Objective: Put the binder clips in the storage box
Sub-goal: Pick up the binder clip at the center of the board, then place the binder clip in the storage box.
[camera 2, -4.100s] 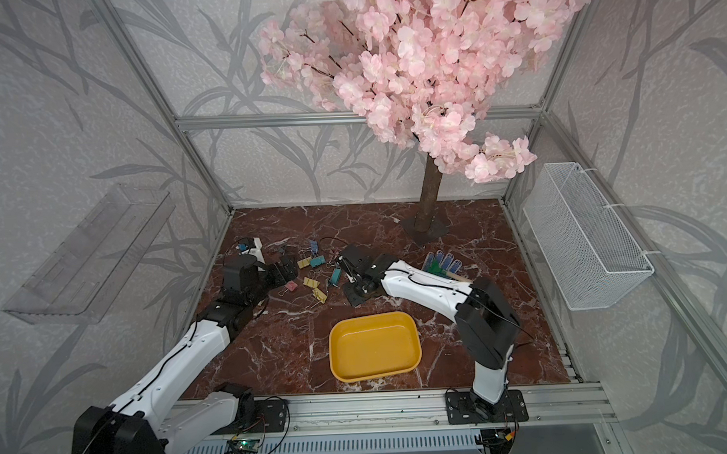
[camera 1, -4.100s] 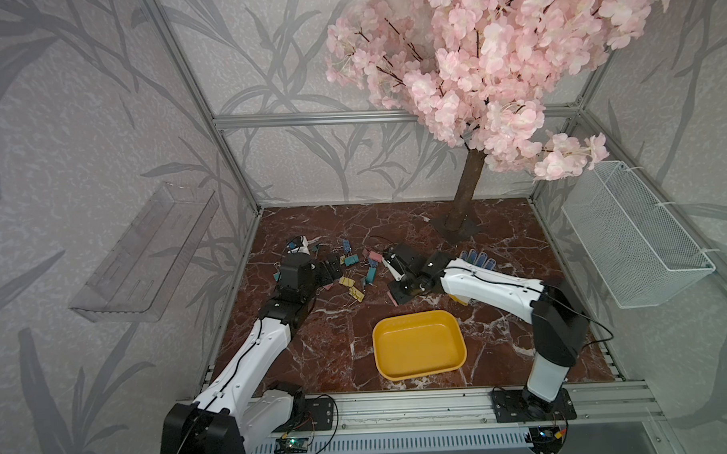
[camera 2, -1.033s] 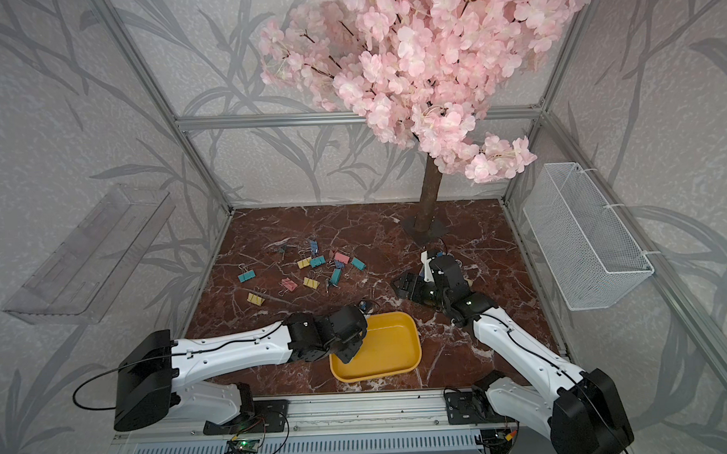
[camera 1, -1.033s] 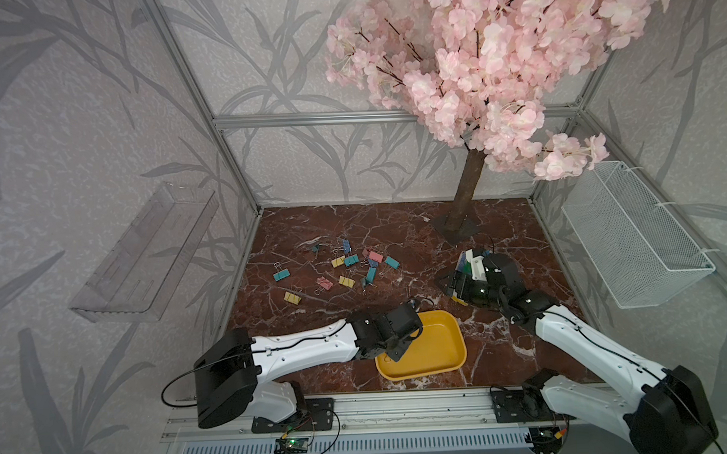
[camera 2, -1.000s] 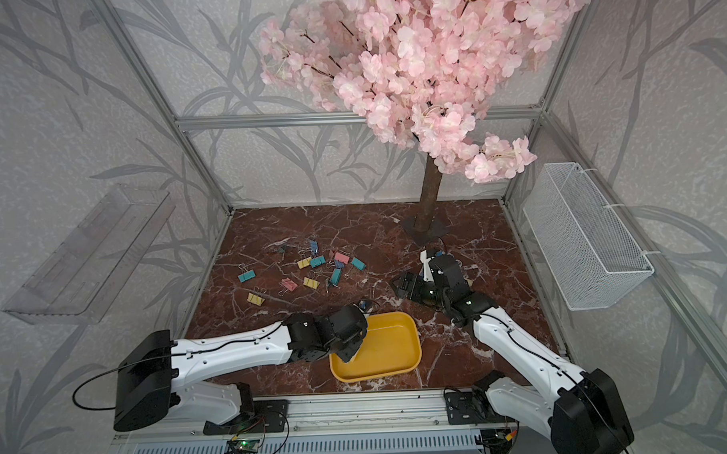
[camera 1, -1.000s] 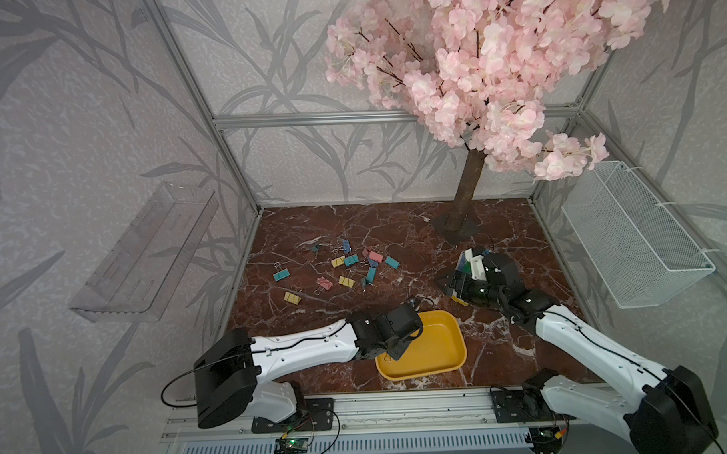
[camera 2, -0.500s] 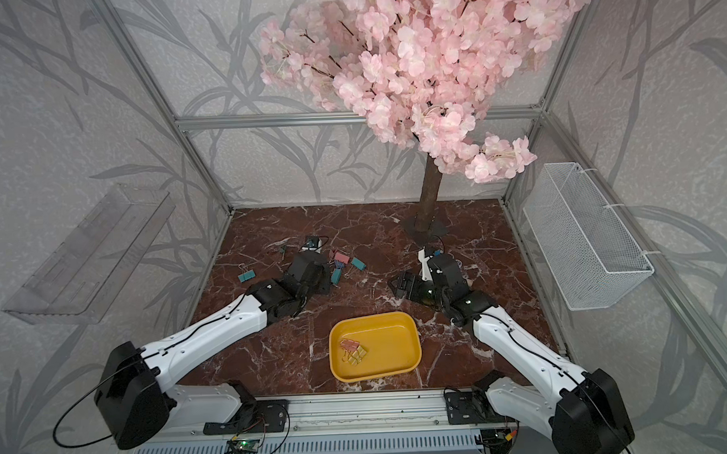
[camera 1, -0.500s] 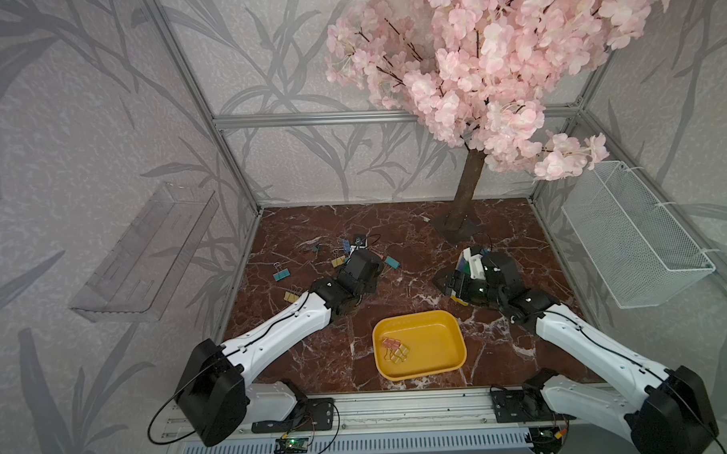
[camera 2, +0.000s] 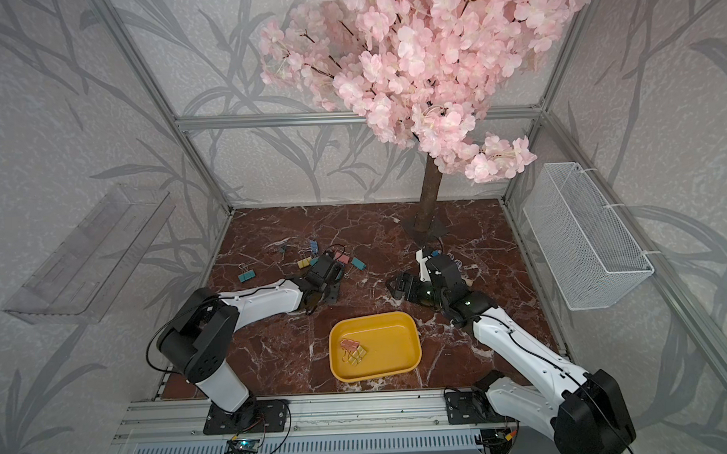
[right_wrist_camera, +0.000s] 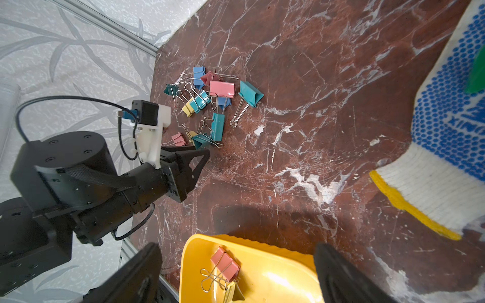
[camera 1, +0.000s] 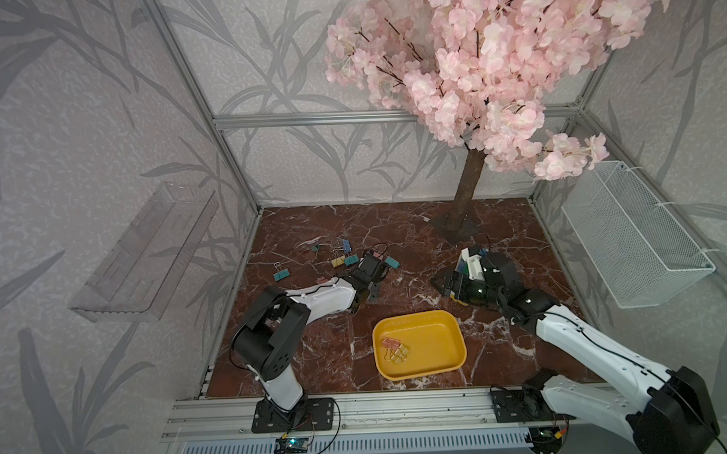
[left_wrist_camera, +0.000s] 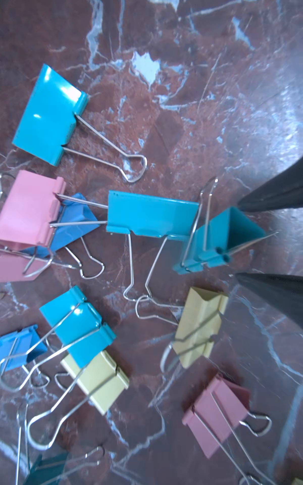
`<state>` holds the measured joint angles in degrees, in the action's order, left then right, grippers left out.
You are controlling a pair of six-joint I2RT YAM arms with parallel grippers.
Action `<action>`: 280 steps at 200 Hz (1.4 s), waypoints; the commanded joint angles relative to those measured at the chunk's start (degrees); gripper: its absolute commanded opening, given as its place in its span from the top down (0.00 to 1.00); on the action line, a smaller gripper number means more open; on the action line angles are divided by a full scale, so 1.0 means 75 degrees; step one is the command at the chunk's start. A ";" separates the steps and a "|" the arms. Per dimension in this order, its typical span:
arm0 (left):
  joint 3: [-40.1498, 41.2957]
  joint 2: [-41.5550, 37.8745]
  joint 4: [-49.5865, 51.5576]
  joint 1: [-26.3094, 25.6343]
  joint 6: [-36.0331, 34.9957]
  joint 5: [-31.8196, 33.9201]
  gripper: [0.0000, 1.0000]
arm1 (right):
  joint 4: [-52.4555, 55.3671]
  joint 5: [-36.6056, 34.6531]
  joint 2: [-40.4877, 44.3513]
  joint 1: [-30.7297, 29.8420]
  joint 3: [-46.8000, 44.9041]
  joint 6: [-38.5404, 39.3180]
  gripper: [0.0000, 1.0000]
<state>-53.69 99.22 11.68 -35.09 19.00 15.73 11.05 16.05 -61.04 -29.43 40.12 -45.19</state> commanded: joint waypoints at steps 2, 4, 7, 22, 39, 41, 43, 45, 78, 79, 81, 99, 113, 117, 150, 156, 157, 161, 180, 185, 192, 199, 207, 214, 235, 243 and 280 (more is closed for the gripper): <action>-0.0027 0.0295 -0.0106 0.0038 -0.0008 -0.0067 0.65 | 0.0044 -0.0098 0.0017 -0.0041 0.0242 0.0038 0.05; -0.0019 0.0309 -0.0105 0.0044 -0.0001 -0.0075 0.66 | 0.0049 -0.0109 0.0023 -0.0044 0.0250 0.0037 0.05; 0.0001 0.0317 -0.0105 0.0039 0.0017 -0.0070 0.67 | 0.0049 -0.0119 0.0028 -0.0051 0.0242 0.0047 0.05; 0.0153 0.0301 -0.0218 0.0056 0.0110 -0.0058 0.70 | 0.0027 -0.0156 0.0053 -0.0049 0.0198 0.0036 0.05; 0.0221 0.0354 -0.0226 0.0076 0.0161 -0.0086 0.81 | -0.0008 -0.0159 0.0042 -0.0055 0.0184 -0.0012 0.05; 0.0221 0.0362 -0.0217 0.0077 0.0170 -0.0073 0.83 | -0.0008 -0.0151 0.0035 -0.0059 0.0191 -0.0008 0.05; 0.0221 0.0364 -0.0194 0.0074 0.0181 -0.0076 0.84 | -0.0008 -0.0140 0.0030 -0.0051 0.0199 0.0008 0.05; 0.0221 0.0356 -0.0186 0.0077 0.0193 -0.0080 0.87 | -0.0008 -0.0140 0.0023 -0.0055 0.0210 0.0009 0.05; 0.0321 -0.0406 -0.0101 0.0084 0.0374 -0.0254 1.00 | -0.0041 -0.0119 -0.0039 -0.0060 0.0265 0.0013 0.05; 0.0318 -0.0431 -0.0091 0.0079 0.0385 -0.0261 1.00 | -0.0041 -0.0119 -0.0039 -0.0060 0.0265 0.0013 0.05; 0.0310 -0.0511 -0.0051 0.0075 0.0396 -0.0258 1.00 | -0.0052 -0.0118 -0.0041 -0.0069 0.0273 -0.0004 0.05; 0.0099 -0.1155 0.0408 0.0074 0.0468 -0.0367 1.00 | -0.0151 -0.0092 -0.0088 -0.0061 0.0276 -0.0055 0.05; -0.0122 -0.1728 0.0779 0.0073 0.0360 -0.0727 1.00 | -0.0232 -0.0089 -0.0117 -0.0060 0.0294 -0.0037 0.04; -0.0212 -0.1880 0.0917 0.0060 0.0303 -0.0893 1.00 | -0.0249 -0.0088 -0.0140 -0.0060 0.0295 -0.0031 0.04; -0.1014 -0.2896 0.2182 -0.0778 -0.0363 -0.1938 1.00 | -0.0636 0.0115 -0.0319 0.0130 0.0217 -0.0144 0.02; -0.1164 -0.2987 0.2476 -0.1130 -0.0545 -0.1944 1.00 | -0.0752 0.0217 -0.0365 0.0236 0.0175 -0.0235 0.02; -0.1192 -0.2999 0.2522 -0.1191 -0.0579 -0.1950 1.00 | -0.0773 0.0239 -0.0373 0.0258 0.0167 -0.0245 0.02; -0.1288 -0.3030 0.2707 -0.1461 -0.0700 -0.1946 1.00 | -0.0871 0.0323 -0.0407 0.0324 0.0123 -0.0325 0.02; -0.1652 -0.2882 0.3703 -0.2751 -0.1080 -0.1703 1.00 | -0.1178 0.0593 -0.0516 0.0640 -0.0042 -0.0584 0.02; -0.1698 -0.2785 0.3989 -0.3026 -0.1082 -0.1581 1.00 | -0.1182 0.0609 -0.0532 0.0671 -0.0041 -0.0581 0.02; -0.1709 -0.2611 0.4321 -0.3334 -0.1005 -0.1418 1.00 | -0.1154 0.0627 -0.0560 0.0692 -0.0020 -0.0547 0.02; -0.1673 -0.2420 0.4639 -0.3565 -0.0920 -0.1296 1.00 | -0.1113 0.0639 -0.0569 0.0710 0.0014 -0.0493 0.02; -0.1565 -0.2240 0.4896 -0.3740 -0.0800 -0.1235 1.00 | -0.1064 0.0650 -0.0569 0.0708 0.0037 -0.0450 0.02; -0.1360 -0.2144 0.4914 -0.3840 -0.0715 -0.1173 1.00 | -0.1024 0.0641 -0.0570 0.0703 0.0045 -0.0423 0.02; -0.0673 -0.2097 0.4460 -0.3865 -0.0573 -0.1130 1.00 | -0.0979 0.0626 -0.0557 0.0713 0.0021 -0.0397 0.02; -0.0471 -0.2074 0.4261 -0.3854 -0.0555 -0.1130 1.00 | -0.0942 0.0628 -0.0556 0.0704 0.0018 -0.0398 0.02; 0.0059 -0.1773 0.3473 -0.3834 -0.0393 -0.1077 1.00 | -0.0797 0.0602 -0.0482 0.0709 0.0050 -0.0349 0.02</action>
<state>-54.50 84.90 41.39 -64.07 14.76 6.13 4.62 20.23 -65.21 -24.21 40.36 -48.36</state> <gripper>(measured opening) 0.045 0.983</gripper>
